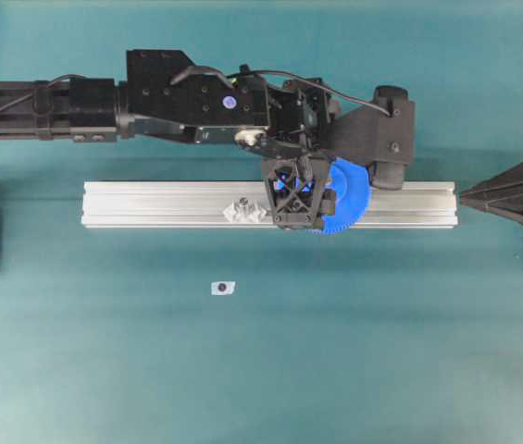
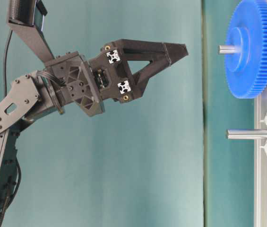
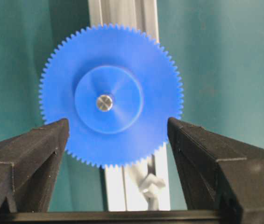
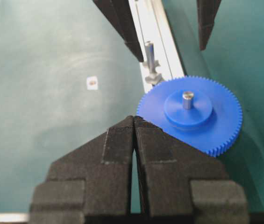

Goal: Find the location of the shaft and insert the large gear.

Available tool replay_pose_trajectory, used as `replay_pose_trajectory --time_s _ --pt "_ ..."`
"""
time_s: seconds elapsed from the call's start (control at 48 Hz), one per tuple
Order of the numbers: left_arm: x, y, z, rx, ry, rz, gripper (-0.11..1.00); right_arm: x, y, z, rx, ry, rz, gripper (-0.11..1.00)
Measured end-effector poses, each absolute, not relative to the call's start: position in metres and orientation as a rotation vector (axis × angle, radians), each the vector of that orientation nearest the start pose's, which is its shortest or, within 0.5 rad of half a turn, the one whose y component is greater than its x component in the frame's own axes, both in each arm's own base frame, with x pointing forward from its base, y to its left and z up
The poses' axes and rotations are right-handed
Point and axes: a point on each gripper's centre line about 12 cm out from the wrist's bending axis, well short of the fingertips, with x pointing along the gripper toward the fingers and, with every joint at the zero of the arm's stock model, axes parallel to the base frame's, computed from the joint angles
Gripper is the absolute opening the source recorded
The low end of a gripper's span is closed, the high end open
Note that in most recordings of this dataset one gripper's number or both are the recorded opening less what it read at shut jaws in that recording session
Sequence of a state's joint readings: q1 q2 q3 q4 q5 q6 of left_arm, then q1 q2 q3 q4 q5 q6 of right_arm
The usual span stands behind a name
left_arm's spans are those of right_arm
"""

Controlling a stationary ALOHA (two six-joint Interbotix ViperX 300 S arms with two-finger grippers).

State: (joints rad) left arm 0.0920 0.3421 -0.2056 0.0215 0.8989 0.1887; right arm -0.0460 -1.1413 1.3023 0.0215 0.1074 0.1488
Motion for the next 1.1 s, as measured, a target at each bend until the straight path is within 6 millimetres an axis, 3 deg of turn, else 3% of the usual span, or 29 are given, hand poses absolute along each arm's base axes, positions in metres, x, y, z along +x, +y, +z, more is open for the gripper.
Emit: replay_pose_trajectory --time_s 1.104 --pt "0.5111 0.0484 0.2494 0.125 1.039 0.005 0.82 0.162 -0.0072 0.2266 0.176 0.264 -0.066 0.01"
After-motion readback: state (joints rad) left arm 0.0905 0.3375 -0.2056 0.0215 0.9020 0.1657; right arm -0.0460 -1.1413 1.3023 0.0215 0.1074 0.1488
